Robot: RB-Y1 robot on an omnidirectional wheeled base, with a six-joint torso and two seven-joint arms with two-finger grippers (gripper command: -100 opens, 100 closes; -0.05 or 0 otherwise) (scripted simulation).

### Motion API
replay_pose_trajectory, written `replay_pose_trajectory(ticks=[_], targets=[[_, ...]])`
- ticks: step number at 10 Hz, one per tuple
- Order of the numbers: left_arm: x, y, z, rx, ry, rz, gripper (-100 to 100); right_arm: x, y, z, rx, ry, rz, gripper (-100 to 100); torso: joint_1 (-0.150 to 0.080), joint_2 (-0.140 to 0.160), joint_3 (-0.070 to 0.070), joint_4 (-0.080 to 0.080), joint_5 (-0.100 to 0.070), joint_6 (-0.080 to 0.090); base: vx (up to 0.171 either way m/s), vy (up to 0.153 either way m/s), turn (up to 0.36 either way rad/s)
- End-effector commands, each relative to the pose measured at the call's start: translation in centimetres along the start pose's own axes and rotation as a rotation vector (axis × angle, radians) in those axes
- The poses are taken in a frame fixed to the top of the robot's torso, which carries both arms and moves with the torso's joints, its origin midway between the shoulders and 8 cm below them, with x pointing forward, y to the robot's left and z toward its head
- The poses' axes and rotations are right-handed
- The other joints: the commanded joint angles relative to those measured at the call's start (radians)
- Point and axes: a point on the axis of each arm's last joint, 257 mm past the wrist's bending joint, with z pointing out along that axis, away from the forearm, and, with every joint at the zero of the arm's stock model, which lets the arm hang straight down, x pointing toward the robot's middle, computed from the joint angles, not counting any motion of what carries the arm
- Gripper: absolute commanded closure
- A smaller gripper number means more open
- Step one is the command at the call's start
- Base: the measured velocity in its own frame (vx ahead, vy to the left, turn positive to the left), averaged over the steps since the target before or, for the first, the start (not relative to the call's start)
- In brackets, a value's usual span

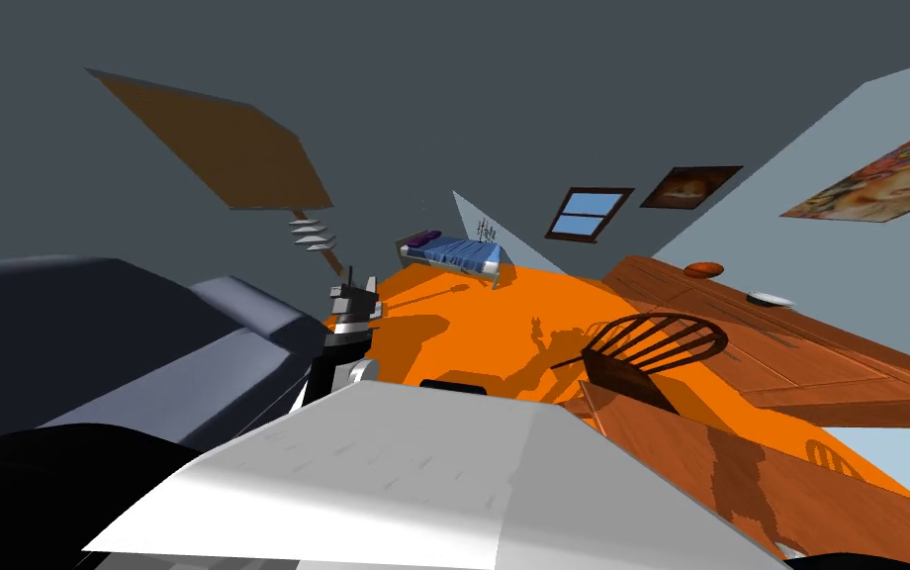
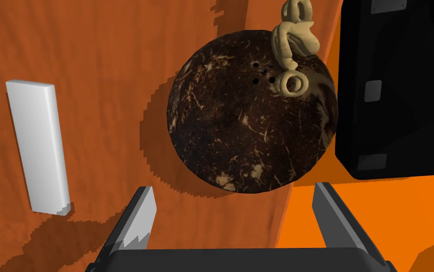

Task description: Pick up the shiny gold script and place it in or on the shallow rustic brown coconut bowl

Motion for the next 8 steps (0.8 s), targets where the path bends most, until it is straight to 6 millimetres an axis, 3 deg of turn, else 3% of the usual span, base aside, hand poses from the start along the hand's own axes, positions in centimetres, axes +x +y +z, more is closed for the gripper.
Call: replay_pose_trajectory(ticks=[1,2,3,4,8], targets=[[0.0,0.0,0.0,0.0,0.0,0.0,0,0.36,-0.06,-0.35,-0.003,0.0,0.034,-100,0.0,0.0,0.0,0.0,0.0,0.0,-0.167,0.109,0.296],[0.0,0.0,0.0,0.0,0.0,0.0,0,0.75,-0.23,-0.91,-0.004,0.001,0.083,-100,0.001,-0.002,-0.001,0.0,0.0,0.001,-0.17,0.092,0.451],[0.0,0.0,0.0,0.0,0.0,0.0,0,0.55,-0.12,-0.63,-0.003,0.001,0.056,-100,0.0,-0.003,-0.002,-0.001,0.0,-0.001,-0.077,0.031,0.099],[-0.02,0.0,-0.01,0.0,0.0,0.001,0,0.5,-0.13,-0.69,-0.004,0.0,0.062,0,-0.004,-0.007,-0.004,-0.001,-0.001,0.002,-0.012,0.007,-0.023],[-0.02,0.0,-0.01,0.0,0.0,0.001,0,0.54,-0.12,-0.67,-0.004,0.001,0.062,0,-0.008,-0.013,-0.008,-0.003,-0.002,0.001,-0.002,0.001,0.001]])
